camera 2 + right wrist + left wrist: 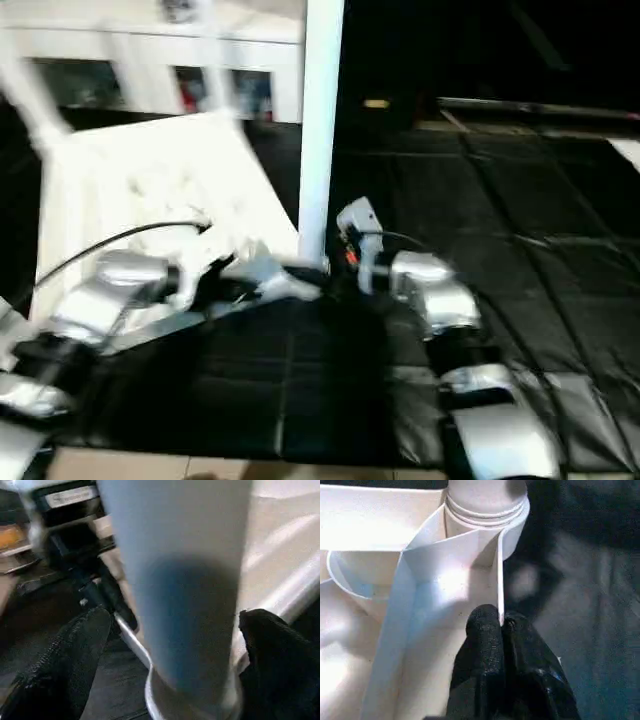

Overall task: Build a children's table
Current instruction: Rotate leg to tighten

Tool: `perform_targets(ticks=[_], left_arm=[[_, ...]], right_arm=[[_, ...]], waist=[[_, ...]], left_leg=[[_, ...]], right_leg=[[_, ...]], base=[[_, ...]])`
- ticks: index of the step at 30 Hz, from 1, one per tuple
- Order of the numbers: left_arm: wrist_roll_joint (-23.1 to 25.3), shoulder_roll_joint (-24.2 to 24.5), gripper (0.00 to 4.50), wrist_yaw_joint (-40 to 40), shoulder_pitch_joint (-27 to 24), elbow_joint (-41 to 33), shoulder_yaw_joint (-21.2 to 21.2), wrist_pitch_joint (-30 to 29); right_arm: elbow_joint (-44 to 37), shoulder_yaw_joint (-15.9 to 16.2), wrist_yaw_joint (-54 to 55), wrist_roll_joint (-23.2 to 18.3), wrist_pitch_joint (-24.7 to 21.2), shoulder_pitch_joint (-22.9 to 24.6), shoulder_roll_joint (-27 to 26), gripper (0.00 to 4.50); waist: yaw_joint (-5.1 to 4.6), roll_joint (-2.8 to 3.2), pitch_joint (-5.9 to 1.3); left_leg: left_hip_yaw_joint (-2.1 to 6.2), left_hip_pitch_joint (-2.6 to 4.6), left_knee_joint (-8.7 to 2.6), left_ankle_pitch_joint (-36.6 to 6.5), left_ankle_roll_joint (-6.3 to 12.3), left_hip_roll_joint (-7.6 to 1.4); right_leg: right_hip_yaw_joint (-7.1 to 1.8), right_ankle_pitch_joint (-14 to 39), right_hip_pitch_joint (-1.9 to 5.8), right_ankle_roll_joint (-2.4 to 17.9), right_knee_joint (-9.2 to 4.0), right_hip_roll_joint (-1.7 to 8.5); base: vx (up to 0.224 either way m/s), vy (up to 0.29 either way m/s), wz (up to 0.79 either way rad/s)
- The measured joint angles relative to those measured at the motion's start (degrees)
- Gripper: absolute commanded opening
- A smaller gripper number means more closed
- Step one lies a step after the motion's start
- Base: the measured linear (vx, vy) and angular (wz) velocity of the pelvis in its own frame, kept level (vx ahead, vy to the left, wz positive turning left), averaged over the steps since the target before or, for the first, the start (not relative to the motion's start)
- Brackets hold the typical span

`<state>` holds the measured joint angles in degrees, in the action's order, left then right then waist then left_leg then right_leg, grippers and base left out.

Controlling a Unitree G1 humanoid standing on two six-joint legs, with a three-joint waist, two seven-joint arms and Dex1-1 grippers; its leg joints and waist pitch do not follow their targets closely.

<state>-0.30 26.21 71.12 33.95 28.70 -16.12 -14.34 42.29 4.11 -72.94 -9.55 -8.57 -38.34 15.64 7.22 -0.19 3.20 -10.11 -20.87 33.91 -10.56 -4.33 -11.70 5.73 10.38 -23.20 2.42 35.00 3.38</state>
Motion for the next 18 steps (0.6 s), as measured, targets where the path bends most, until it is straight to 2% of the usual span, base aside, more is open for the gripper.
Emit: perform_targets(ticks=[3,6,15,18], left_arm=[[0.0,1.1,0.00,2.9,0.0,-0.1,-0.8,1.2],[0.0,2.0,0.00,5.8,0.0,-0.3,-2.0,2.9],[0.0,3.3,0.00,9.7,0.1,-0.5,-3.7,5.6],[0.0,3.3,0.00,9.9,0.2,-0.5,-3.8,5.8]], right_arm=[[-0.9,0.9,-4.5,-0.1,0.0,0.0,1.1,4.50],[-0.9,3.3,-8.7,0.1,0.4,-0.2,2.0,4.50],[2.0,3.9,-13.1,0.4,1.8,-2.2,2.9,4.50],[2.4,4.3,-14.0,0.3,1.6,-2.2,2.9,4.14]], waist=[[0.83,-0.01,0.00],[1.21,-0.01,0.00],[1.22,-0.04,-0.02],[1.21,-0.04,-0.02]], left_leg=[[-0.02,-0.05,0.11,0.0,0.04,-0.01],[-0.02,-0.08,0.13,0.0,0.05,-0.03],[-0.03,-0.10,0.16,0.0,0.06,-0.06],[-0.03,-0.11,0.18,0.0,0.07,-0.06]], right_leg=[[-0.01,0.0,0.04,0.0,0.01,0.02],[-0.01,0.0,0.06,0.0,0.02,0.02],[0.00,0.0,0.08,0.0,0.10,0.02],[0.00,0.0,0.08,-0.1,0.09,0.02]], base=[[0.000,0.000,0.00],[0.000,0.000,0.00],[0.000,0.000,0.00],[0.000,0.000,0.00]])
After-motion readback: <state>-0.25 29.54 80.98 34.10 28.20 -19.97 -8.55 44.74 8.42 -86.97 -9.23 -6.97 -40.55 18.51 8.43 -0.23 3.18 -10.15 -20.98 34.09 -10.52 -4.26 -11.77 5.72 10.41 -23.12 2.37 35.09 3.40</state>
